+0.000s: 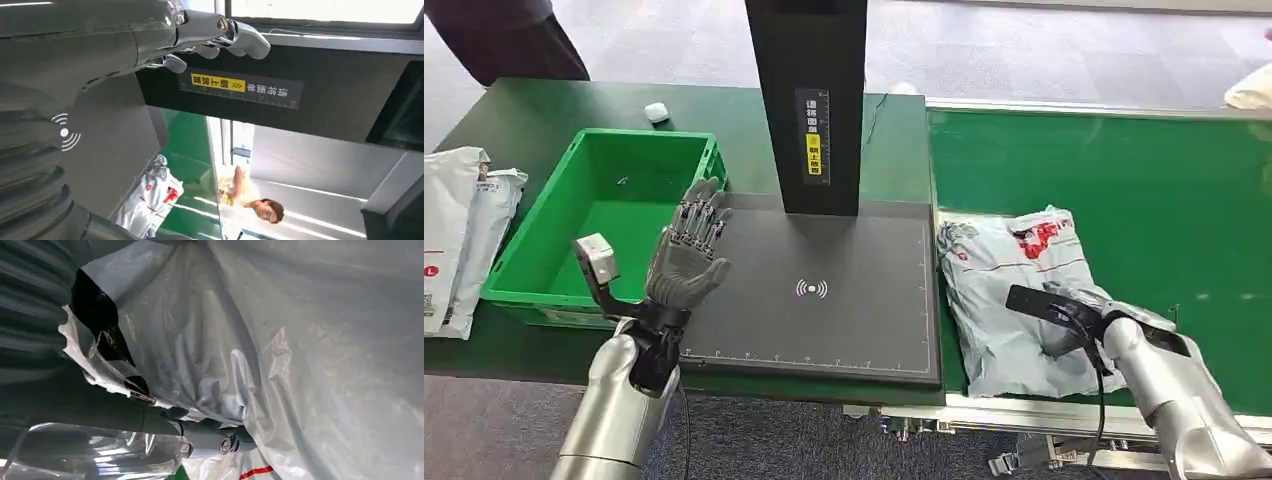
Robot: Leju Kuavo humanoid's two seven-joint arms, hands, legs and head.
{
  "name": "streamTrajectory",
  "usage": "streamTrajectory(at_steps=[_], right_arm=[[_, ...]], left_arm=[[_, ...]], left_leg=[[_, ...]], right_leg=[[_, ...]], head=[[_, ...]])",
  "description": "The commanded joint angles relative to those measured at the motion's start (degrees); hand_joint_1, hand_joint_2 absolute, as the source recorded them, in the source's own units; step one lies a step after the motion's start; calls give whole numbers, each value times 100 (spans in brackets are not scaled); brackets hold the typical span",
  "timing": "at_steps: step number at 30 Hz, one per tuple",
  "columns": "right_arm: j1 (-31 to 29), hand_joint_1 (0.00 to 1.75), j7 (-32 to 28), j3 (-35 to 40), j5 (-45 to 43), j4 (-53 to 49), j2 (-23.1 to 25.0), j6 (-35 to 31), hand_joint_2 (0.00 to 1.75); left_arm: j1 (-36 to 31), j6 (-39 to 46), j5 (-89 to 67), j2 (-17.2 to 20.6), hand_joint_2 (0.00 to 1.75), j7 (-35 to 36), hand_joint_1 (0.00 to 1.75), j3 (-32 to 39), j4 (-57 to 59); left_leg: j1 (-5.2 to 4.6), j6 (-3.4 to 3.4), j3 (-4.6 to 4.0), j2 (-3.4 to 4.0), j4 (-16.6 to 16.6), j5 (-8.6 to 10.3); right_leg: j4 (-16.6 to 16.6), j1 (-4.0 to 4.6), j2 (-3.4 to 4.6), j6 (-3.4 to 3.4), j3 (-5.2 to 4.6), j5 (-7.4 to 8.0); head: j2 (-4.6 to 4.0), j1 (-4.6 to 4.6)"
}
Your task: Moved the parcel from conveyor to table for the left to box.
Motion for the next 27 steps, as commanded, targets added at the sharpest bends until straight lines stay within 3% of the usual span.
streamTrajectory(at_steps=[1, 2, 3, 4, 5, 13, 16, 23, 25, 27], right_arm=[[47, 0, -57, 614, -114, 41, -90, 85, 175], [43, 0, -8, 609, -157, 24, -88, 66, 175], [22, 33, 32, 611, -184, 8, -61, 44, 175], [-18, 168, 87, 640, -183, 15, -43, 27, 175], [-80, 175, 139, 660, -199, 21, -23, 13, 175], [-214, 175, 233, 751, -177, 76, 120, -9, 175], [-354, 175, 416, 907, -91, 264, 194, -480, 175], [-306, 175, 420, 896, -126, 150, 152, -656, 175], [-317, 175, 178, 771, -207, -116, 225, -1243, 175], [-297, 175, 104, 111, -419, -700, 679, -2743, 175]], left_arm=[[-154, -26, -15, 101, 175, 45, 0, 47, 118], [-135, -7, -16, 101, 175, 45, 0, 57, 100], [-97, 8, -18, 109, 175, 45, 0, 65, 77], [-55, 17, -18, 118, 175, 43, 0, 72, 19], [-25, 17, -20, 127, 175, 42, 0, 73, -12], [12, 33, -21, 114, 175, 45, 0, 83, -86], [177, 56, -43, 102, 175, 123, 0, 139, -307], [202, 43, -63, 87, 175, 145, 0, 143, -335], [317, 56, -62, 123, 175, 145, 0, 177, -478], [608, 108, -56, 161, 175, 152, 0, 283, -822]], left_leg=[[3, -3, 20, 6, -8, -5], [2, -2, 15, 2, -7, -2], [2, -3, 22, 4, -10, -4], [2, -3, 16, 6, -8, -3], [0, -3, 28, 10, -14, -4], [2, -3, 22, 16, -11, -4], [2, -3, 21, 20, -10, -5], [2, -3, 19, 11, -9, -4], [0, -3, 25, 16, -11, -6], [-1, -3, 24, 27, -10, -7]], right_leg=[[-9, 4, 3, -7, 19, -3], [-8, 3, -1, -6, 15, -2], [-11, 4, 0, -8, 22, -3], [-9, 3, 3, -6, 15, -1], [-14, 2, 5, -9, 25, -2], [-11, 4, 11, -8, 20, 1], [-11, 3, 16, -7, 19, 1], [-9, 3, 5, -6, 20, -2], [-9, 1, 10, -7, 23, -3], [-8, 0, 21, -7, 18, -1]], head=[[0, 0], [0, 0], [0, 0], [0, 0], [0, 2], [0, 0], [0, 0], [0, 0], [0, 0], [0, 0]])
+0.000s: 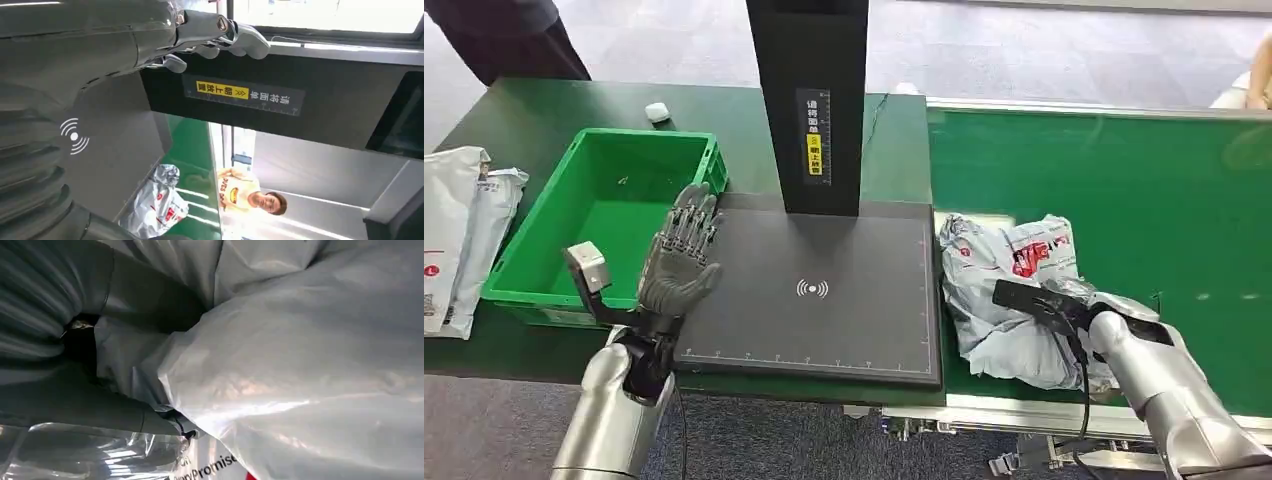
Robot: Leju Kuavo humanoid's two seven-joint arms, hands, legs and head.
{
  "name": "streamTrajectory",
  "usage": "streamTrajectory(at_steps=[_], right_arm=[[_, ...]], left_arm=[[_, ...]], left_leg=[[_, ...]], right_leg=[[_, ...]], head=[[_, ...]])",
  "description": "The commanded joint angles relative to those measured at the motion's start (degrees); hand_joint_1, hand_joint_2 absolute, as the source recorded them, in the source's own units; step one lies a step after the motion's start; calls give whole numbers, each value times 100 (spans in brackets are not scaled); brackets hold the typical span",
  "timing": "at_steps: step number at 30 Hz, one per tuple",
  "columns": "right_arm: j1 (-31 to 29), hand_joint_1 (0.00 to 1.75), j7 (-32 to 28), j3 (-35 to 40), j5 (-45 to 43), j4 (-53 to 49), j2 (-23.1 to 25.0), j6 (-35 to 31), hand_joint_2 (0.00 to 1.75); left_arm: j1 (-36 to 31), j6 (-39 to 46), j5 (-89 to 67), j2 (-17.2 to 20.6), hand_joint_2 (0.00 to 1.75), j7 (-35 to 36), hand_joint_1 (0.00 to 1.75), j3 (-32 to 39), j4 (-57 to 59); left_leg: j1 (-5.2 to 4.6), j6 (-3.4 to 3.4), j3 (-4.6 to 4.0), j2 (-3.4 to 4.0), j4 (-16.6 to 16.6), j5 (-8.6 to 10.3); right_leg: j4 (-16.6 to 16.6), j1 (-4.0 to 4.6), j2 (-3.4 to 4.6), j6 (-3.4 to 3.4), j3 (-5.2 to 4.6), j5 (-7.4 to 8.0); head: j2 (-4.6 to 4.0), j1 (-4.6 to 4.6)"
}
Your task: Moved the parcel from conveyor to table for the left to box.
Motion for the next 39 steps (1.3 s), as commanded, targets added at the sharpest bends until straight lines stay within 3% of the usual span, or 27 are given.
streamTrajectory(at_steps=[1, 2, 5, 8, 39], right_arm=[[25, 175, -529, -1157, -813, -1053, 987, -2688, 175], [145, 175, -481, -1413, -920, -1535, 1091, -2885, 175], [586, 175, -1033, -2212, -2079, -2431, 1199, -2759, 175], [953, 175, -1628, -2588, -2758, -2869, 1207, -2792, 175], [985, 175, -1644, -2601, -2775, -2885, 1189, -2782, 175]], left_arm=[[436, 67, -14, 138, 175, 64, 0, 220, -589], [466, 50, -34, 120, 175, 59, 0, 190, -632], [257, 104, 4, 74, 175, -20, 0, 98, -340], [107, 159, 57, 58, 175, -135, 0, 62, -94], [88, 163, 59, 56, 175, -146, 0, 56, -65]], left_leg=[[-2, -4, 21, 47, -9, -9], [-3, -7, 34, 78, -16, -15], [0, -9, 13, 52, -10, -10], [4, -6, 6, -12, -10, 2], [2, -4, 14, -10, -11, -4]], right_leg=[[-5, -1, 45, -8, 5, 4], [-8, -1, 74, -13, 9, 7], [2, 2, 53, -14, -6, 2], [-4, 6, -18, -11, 3, -10], [-5, 2, -13, -14, 11, -14]], head=[[0, 0], [0, 4], [0, -2], [0, 0], [0, 0]])
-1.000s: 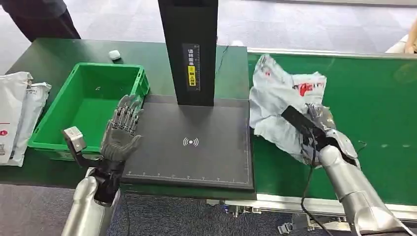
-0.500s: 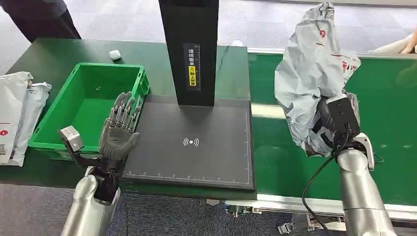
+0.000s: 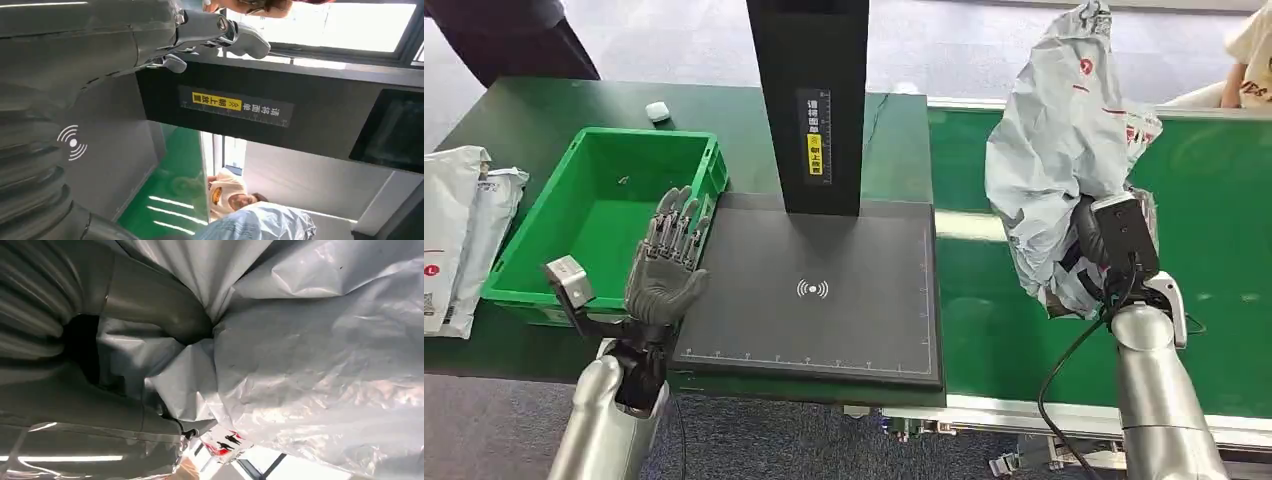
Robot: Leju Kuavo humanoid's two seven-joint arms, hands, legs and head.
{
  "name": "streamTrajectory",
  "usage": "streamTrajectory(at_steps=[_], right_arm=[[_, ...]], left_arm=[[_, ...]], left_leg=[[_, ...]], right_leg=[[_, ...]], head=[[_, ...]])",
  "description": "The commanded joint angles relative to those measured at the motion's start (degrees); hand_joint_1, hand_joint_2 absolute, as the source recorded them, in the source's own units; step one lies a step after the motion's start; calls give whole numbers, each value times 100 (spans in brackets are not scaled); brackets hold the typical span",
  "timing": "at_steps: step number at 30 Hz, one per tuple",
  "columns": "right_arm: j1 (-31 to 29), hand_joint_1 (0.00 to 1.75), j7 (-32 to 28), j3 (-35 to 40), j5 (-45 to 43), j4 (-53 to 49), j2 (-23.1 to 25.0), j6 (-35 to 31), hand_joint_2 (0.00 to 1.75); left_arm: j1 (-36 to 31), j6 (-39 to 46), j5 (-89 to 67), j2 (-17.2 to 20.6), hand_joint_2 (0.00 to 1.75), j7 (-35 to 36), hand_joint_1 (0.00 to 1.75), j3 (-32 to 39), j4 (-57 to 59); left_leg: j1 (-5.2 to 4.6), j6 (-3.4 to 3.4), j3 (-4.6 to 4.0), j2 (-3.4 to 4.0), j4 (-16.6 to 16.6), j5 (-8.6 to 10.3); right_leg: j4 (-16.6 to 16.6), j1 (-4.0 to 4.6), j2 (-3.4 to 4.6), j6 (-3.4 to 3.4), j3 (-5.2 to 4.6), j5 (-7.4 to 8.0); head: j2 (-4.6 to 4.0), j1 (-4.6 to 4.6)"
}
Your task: Moved the parcel from conveyor to table for the left to box.
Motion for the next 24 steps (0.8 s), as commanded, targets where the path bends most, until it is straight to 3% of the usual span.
streamTrajectory(at_steps=[1, 3, 4, 5, 6, 7, 8, 12, 14, 18, 19, 22, 23, 24], right_arm=[[-76, 175, -3, -145, -11, 79, 168, 55, 175], [-76, 175, -3, -145, -11, 79, 168, 55, 175], [-813, 175, -1780, 2735, 1346, -715, -312, 1157, 175], [-949, 175, -1220, 3322, 1578, -836, 158, 1258, 175], [-1041, 175, -859, 3548, 1632, -918, 317, 1272, 175], [-1075, 175, -764, 3636, 1617, -930, 340, 1234, 175], [-1076, 175, -766, 3692, 1560, -925, 270, 1188, 175], [-1047, 175, -922, 3737, 1392, -869, -25, 1117, 175], [-1036, 175, -952, 3737, 1387, -852, -63, 1123, 175], [-1097, 175, -947, 3786, 1391, -756, -59, 1173, 175], [-1312, 175, -681, 4040, 1493, -510, -122, 1572, 175], [-1382, 175, -693, 4066, 1489, -348, -103, 1554, 175], [-1613, 175, -356, 4357, 1573, -37, -150, 2087, 175], [-1761, 175, -279, 4564, 1719, 120, -182, 2155, 175]], left_arm=[[-207, 5, 6, 65, 175, -11, 0, -33, 322], [-207, 5, 6, 65, 175, -11, 0, -33, 322], [-705, -264, 110, 171, 175, -303, 0, -262, 775], [-846, -259, 143, 155, 175, -306, 0, -258, 893], [-955, -242, 166, 138, 175, -305, 0, -258, 1020], [-980, -233, 176, 138, 175, -311, 0, -262, 1054], [-954, -223, 178, 145, 175, -322, 0, -272, 1032], [-862, -210, 184, 165, 175, -339, 0, -300, 977], [-839, -205, 184, 161, 175, -340, 0, -302, 960], [-813, -188, 172, 156, 175, -337, 0, -304, 910], [-816, -154, 141, 144, 175, -321, 0, -299, 911], [-815, -160, 136, 152, 175, -318, 0, -294, 901], [-799, -132, 127, 159, 175, -314, 0, -268, 872], [-792, -142, 122, 166, 175, -301, 0, -258, 854]], left_leg=[[-1, -3, 29, 11, -11, -5], [-1, -2, 17, 7, -7, -3], [-1, -3, 31, 11, -11, -7], [-11, 0, -4, 8, 7, -4], [-8, -4, 0, 62, 6, -7], [-9, -8, 8, 100, 5, -15], [-10, -9, -13, 79, -2, -9], [-6, -26, 40, 66, -17, -1], [-6, -20, 17, 20, -11, 13], [-2, -21, 20, 34, -13, 8], [1, -23, 11, 33, -11, 10], [0, -19, 21, 37, -11, 5], [1, -19, 18, 34, -11, 6], [2, -19, 7, 30, -7, 9]], right_leg=[[-10, 1, 7, -9, 26, -4], [-5, 1, 4, -6, 14, -3], [-9, 1, 7, -9, 28, -5], [16, -10, 5, -4, -11, -6], [16, -7, 59, -7, -26, 8], [25, -7, 96, -13, -24, 11], [30, -8, 79, -10, -24, 12], [11, 5, 67, -31, 2, 10], [10, 5, 10, -22, -5, 2], [12, 2, 29, -22, 0, 2], [14, 2, 31, -22, -9, 4], [12, 1, 33, -25, 2, 3], [11, 2, 30, -25, 1, 4], [13, 2, 27, -23, -9, 7]], head=[[0, 0], [0, 0], [0, 0], [0, 0], [0, 2], [0, 4], [0, 2], [0, -7], [0, 0], [0, -2], [0, 0], [0, 2], [0, -2], [0, 2]])
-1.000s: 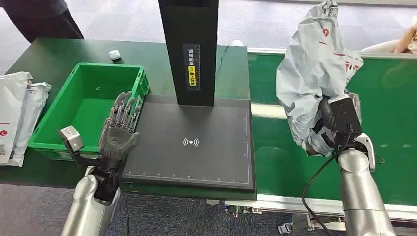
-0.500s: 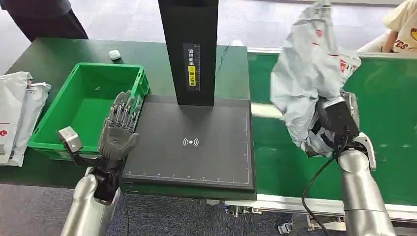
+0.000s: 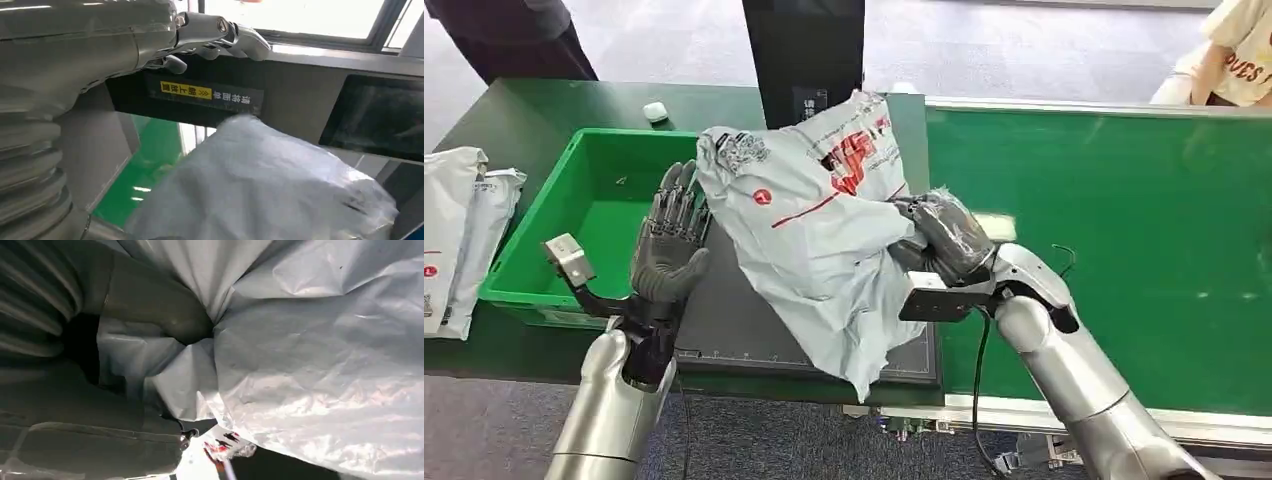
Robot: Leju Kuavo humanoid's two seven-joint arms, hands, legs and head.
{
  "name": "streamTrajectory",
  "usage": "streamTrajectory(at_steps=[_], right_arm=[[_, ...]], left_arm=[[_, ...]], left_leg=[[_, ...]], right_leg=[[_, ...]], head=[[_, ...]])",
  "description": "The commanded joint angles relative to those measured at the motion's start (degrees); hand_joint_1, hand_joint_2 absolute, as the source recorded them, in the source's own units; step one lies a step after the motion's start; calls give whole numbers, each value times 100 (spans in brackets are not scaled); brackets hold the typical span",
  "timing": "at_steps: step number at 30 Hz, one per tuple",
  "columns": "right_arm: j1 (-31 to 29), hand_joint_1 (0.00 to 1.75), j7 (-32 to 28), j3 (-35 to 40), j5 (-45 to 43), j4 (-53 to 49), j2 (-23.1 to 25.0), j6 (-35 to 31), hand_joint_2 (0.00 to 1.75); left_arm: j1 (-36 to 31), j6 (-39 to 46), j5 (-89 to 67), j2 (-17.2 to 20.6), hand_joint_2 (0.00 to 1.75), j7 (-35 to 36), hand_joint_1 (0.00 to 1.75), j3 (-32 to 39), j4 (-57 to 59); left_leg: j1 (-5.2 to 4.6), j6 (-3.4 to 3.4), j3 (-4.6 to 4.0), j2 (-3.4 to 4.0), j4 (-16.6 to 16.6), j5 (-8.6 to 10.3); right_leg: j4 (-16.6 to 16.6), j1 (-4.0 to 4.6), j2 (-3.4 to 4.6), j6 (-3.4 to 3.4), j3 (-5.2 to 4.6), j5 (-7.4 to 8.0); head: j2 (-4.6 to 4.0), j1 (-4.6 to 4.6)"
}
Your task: Moved the parcel from conveyor to table for the left to box.
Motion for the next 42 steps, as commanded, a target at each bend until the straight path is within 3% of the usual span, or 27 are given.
streamTrajectory(at_steps=[1, 8, 16, 20, 21, 22, 23, 42], right_arm=[[-1007, 175, 598, 1287, 217, 1345, -219, 870, 175], [-1556, 175, 1062, 2174, 430, 2873, 21, 1427, 175], [-1491, 175, 1003, 2163, 352, 2629, -180, 1244, 175], [-1175, 175, 711, 1845, 171, 2187, -320, 649, 175], [-1040, 152, 615, 1708, 162, 1992, -367, 409, 175], [-949, 0, 574, 1610, 177, 1849, -383, 232, 175], [-848, 0, 464, 1465, 184, 1718, -384, -41, 175], [-817, 0, 478, 1411, 190, 1601, -395, -26, 175]], left_arm=[[-177, 21, -58, 156, 175, 32, 0, -79, 331], [-141, 74, -144, 34, 175, 264, 0, 11, 176], [-64, 86, -141, 18, 175, 339, 0, -10, 58], [-24, 63, -126, 33, 175, 302, 0, -60, 57], [-4, 64, -121, 42, 175, 279, 0, -76, 51], [9, 68, -116, 44, 175, 262, 0, -87, 56], [11, 64, -109, 52, 175, 238, 0, -98, 62], [-3, 72, -107, 51, 175, 225, 0, -106, 87]], left_leg=[[-2, 0, 24, 13, -6, -3], [0, -2, 32, 21, -9, -5], [0, -1, 22, 6, -4, -6], [0, 0, 24, 1, -5, -4], [2, 0, 18, -4, -5, -2], [1, 0, 29, -3, -8, -4], [1, -1, 12, -4, -3, -1], [-1, 0, 23, 5, -3, -6]], right_leg=[[-6, -1, 9, -5, 20, 0], [-11, 2, 17, -4, 26, 4], [-6, 2, 4, -2, 21, -2], [-8, 3, -2, -3, 26, -2], [-10, 4, -7, -2, 21, 0], [-12, 4, -7, -3, 32, -3], [-6, 3, -6, -1, 13, 0], [-6, 2, 1, -2, 21, -4]], head=[[0, 4], [0, 4], [0, 2], [0, 2], [0, 2], [0, 0], [0, 2], [0, 2]])
